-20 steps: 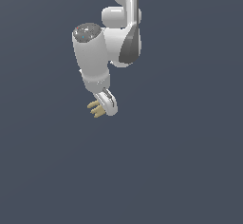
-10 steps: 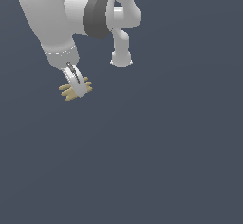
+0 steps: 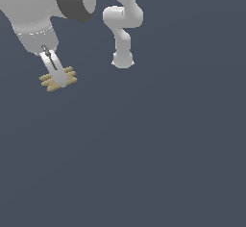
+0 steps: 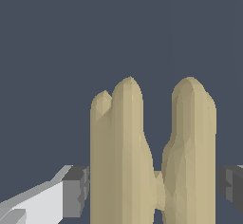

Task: Pick up the object and move it to a goal position.

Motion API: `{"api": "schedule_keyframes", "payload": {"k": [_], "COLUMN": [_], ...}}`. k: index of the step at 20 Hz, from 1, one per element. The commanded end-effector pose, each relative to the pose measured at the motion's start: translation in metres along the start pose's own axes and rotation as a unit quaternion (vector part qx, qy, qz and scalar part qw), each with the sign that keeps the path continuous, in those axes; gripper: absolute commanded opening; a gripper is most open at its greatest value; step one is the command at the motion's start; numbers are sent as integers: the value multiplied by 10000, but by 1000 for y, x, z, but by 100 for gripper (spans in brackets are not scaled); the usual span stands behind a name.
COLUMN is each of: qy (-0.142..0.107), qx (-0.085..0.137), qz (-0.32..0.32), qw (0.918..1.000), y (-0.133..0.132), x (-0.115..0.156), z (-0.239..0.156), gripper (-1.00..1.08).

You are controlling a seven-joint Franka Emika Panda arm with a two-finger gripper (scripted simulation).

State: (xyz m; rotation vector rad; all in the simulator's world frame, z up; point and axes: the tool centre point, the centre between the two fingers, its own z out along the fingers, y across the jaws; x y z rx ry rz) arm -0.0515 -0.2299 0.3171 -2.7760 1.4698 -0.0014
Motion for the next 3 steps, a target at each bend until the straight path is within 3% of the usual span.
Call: {"api": "schedule_keyframes", "payload": {"k": [1, 3], "qy": [-4, -4], "qx": [-4, -4], "qz": [-9, -9], "qw": [10000, 10000], "y": [3, 3], "x": [3, 4], "z": [-3, -4], "gripper": [-100, -100]}}
